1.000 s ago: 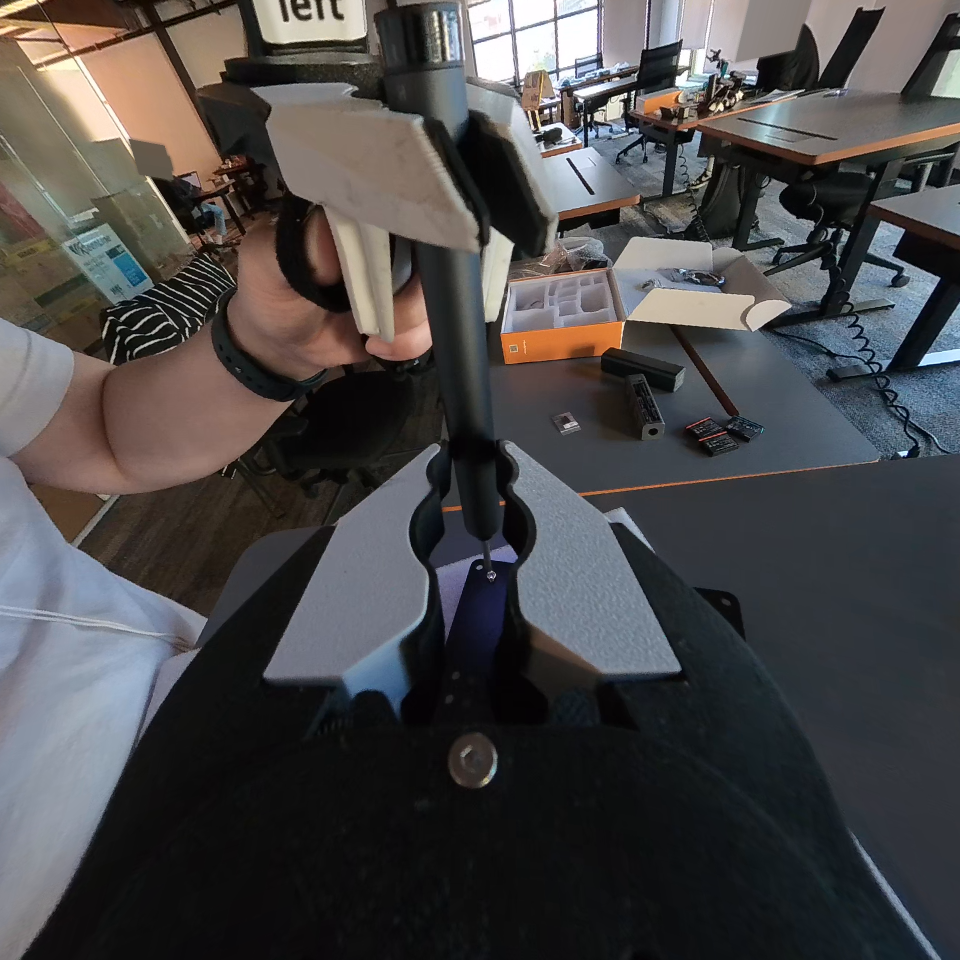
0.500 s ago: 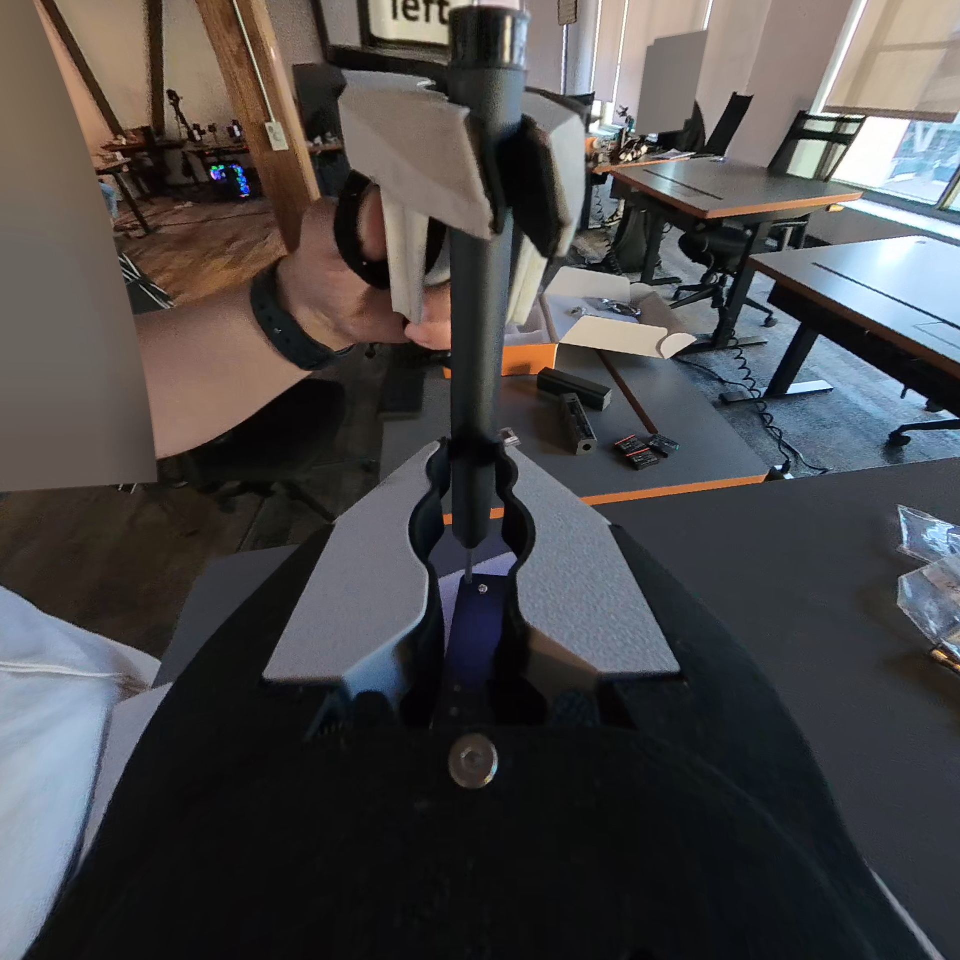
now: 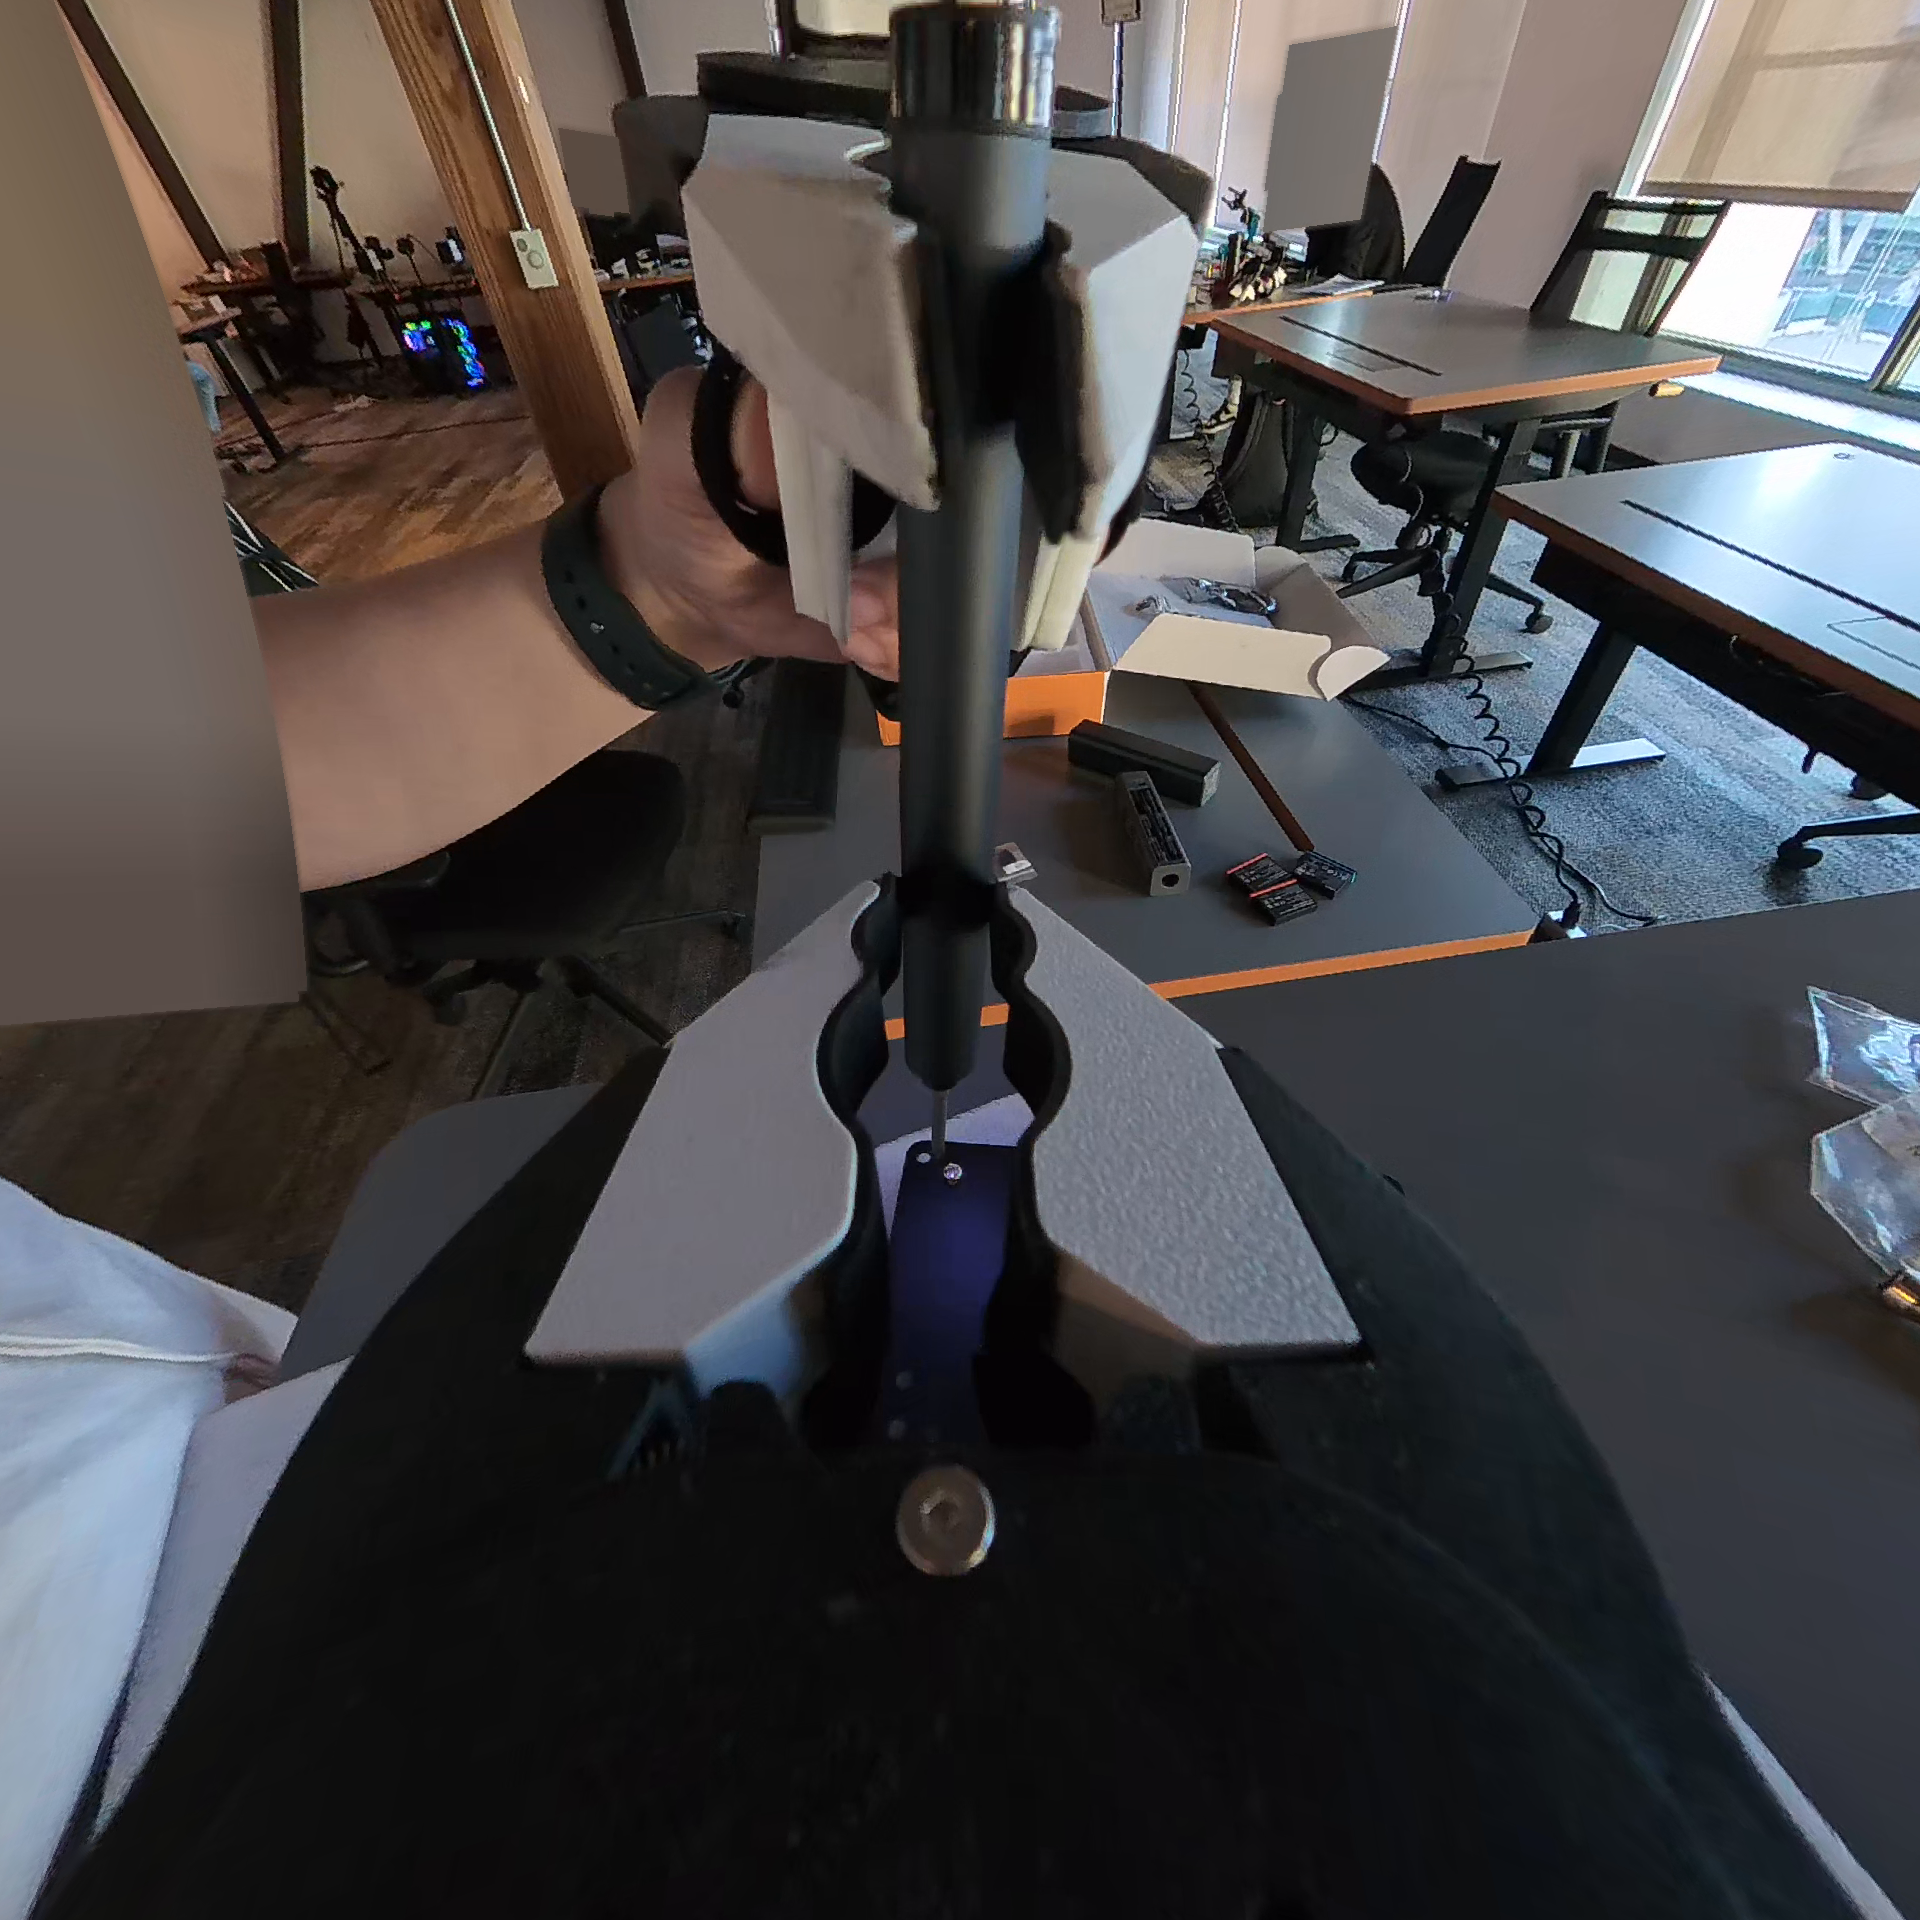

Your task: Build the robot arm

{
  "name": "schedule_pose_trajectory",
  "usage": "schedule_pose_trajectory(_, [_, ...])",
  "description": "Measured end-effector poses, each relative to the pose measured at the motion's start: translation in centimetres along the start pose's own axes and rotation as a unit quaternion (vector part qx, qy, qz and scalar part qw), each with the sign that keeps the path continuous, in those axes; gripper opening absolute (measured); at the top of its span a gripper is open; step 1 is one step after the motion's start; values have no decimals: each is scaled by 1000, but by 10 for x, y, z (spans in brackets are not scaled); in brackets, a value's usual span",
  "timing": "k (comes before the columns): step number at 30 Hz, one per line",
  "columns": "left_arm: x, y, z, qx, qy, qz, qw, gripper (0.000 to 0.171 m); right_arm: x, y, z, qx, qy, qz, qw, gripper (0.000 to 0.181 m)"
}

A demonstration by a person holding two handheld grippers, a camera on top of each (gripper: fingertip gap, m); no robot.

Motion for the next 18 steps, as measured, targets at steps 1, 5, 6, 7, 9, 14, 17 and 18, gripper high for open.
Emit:
schedule_pose_trajectory(1, [0, 0, -1, -2, 2, -1, 1000, 8, 0, 0, -1, -2, -1, -1, 1000, 15])
schedule_pose_trajectory(5, [0, 1, -3, -8, 2, -5, 1000, 8, 1, 1, -3, -6, -3, 0, 1000, 15])
schedule_pose_trajectory(6, [-1, 2, -4, -8, 3, -6, 1000, 8, 2, 1, -3, -7, -2, 0, 1000, 15])
schedule_pose_trajectory(7, [-1, 1, -4, -8, 3, -7, 1000, 8, 2, 1, -3, -7, -2, -1, 1000, 15])
schedule_pose_trajectory(9, [-1, 1, -4, -7, 1, -7, 1000, 8, 2, 1, -4, -8, -2, -1, 1000, 15])
schedule_pose_trajectory(14, [-2, 3, -6, -4, 4, -4, 1000, 8, 3, 1, -6, -13, 0, 1, 1000, 15])
schedule_pose_trajectory(17, [-2, 2, -7, -4, 4, -4, 1000, 8, 3, 1, -7, -13, 2, 2, 1000, 15])
schedule_pose_trajectory(18, [-2, 3, -7, -4, 3, -5, 1000, 8, 3, 1, -7, -13, 3, 3, 1000, 15])
Point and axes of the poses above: each gripper's, where its closed fingertips meet, y out along the fingers, z out of its top, x = y × z across the jaws, the point moved 1 cm from there along -y, back along the fingers, and after that the axes turned 11 degrees about z, right-handed, at the moved point
